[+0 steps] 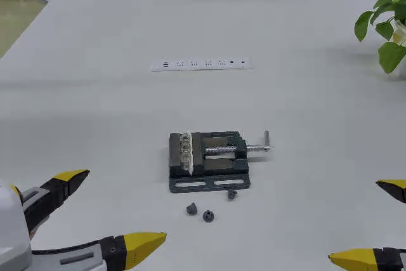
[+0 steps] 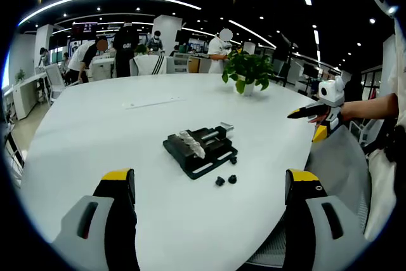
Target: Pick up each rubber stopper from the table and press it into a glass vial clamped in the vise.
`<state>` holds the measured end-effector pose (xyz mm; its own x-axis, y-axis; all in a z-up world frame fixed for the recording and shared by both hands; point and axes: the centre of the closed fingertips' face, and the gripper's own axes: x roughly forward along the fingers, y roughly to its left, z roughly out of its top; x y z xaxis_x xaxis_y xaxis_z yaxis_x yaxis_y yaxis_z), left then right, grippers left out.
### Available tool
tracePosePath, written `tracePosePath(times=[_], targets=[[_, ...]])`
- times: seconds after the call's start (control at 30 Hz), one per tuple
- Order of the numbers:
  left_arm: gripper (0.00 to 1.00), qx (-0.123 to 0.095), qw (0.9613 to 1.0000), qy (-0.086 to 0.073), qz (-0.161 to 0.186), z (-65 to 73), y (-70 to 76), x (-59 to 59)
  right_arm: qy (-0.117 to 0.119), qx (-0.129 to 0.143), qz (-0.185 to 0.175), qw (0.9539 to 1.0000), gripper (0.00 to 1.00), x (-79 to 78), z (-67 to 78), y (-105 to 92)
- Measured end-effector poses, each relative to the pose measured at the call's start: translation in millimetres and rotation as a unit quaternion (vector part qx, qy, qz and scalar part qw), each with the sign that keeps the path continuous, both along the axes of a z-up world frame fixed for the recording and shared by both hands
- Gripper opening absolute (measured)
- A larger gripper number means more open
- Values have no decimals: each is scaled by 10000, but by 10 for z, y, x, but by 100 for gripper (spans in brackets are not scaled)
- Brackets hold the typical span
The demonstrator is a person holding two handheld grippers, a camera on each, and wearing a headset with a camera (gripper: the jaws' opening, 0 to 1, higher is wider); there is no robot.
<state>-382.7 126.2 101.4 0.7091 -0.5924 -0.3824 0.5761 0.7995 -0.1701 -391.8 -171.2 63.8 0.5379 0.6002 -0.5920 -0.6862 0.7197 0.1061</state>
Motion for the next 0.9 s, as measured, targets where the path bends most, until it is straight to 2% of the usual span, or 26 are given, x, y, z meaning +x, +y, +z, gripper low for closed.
tracePosePath(times=[0.47,0.67,0.9], targets=[[97,110,9999,-50,-27,29,38,0,-10,-13,65,10000,99,21,30,-19],[97,184,9998,-40,-84,-3,60,-10,-21,-14,122,9999,99,35,28,-2],[96,253,9994,-3,-249,-64,-6,15,-38,-67,174,9998,99,28,50,17]])
